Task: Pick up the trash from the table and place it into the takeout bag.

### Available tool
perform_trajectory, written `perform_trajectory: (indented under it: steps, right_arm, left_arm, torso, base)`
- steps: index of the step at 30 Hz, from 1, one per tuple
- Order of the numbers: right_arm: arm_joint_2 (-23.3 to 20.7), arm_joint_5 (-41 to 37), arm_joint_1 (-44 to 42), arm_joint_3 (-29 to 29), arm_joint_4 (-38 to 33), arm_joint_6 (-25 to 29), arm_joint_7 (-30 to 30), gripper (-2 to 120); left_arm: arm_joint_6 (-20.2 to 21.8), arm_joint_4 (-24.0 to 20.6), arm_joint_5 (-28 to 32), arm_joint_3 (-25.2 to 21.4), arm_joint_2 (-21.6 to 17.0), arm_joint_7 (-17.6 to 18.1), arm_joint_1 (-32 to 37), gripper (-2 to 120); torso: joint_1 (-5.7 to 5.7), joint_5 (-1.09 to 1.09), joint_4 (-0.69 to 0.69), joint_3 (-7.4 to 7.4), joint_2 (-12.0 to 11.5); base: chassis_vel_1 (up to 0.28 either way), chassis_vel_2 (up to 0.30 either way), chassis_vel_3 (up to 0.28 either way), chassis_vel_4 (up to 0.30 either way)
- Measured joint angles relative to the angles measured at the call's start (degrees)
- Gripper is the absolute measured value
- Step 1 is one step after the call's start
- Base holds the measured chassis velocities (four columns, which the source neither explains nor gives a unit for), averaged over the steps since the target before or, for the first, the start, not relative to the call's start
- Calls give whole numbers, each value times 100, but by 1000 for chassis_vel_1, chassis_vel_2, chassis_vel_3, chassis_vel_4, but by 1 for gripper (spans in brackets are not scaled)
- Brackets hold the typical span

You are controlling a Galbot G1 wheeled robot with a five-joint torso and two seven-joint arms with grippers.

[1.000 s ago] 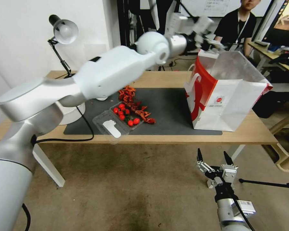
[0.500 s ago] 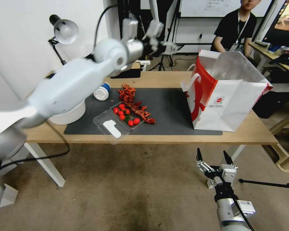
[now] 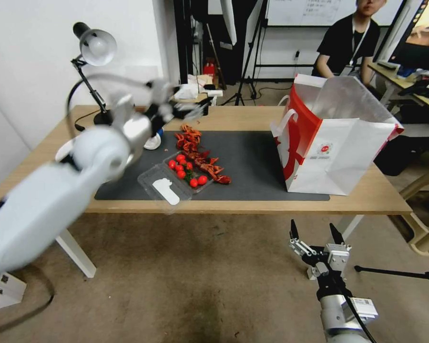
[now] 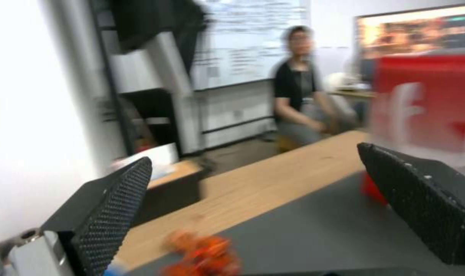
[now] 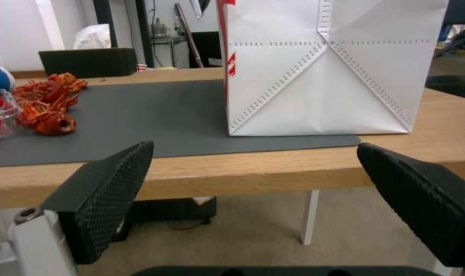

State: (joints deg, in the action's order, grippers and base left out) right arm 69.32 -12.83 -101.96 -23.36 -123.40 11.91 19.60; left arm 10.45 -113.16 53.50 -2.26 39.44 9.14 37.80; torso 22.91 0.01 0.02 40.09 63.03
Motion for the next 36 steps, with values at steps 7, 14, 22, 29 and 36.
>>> perform_trajectory:
  steps: [7,14,22,29,36]
  right_arm:
    - [26,27,-9,29,-26,0,-4,100]
    - [-9,43,-20,47,-81,0,-13,100]
    - [-83,43,-36,56,-108,-4,-8,100]
    - [-65,89,-31,133,-113,-26,-4,100]
    - [-64,105,-36,143,-113,-26,-6,100]
  left_arm:
    - [-520,-452,-998,-1115,182,839,1898,100]
    - [-954,-794,-1994,-1887,692,1219,3725,100]
    - [-1225,-929,-2661,-2247,1262,1377,4842,100]
    - [-1716,-911,-3341,-2282,1841,1418,5725,100]
    - [-1875,-805,-3379,-2227,2000,1414,5920,100]
  torso:
    - [0,-2,-3,0,0]
    - [0,0,0,0,0]
    - [0,0,-2,1,0]
    - [0,-1,-2,0,0]
    - [1,-1,-2,1,-1]
  base:
    - [0,0,0,0]
    - [0,0,0,0]
    - [0,0,0,0]
    - [0,0,0,0]
    - [0,0,0,0]
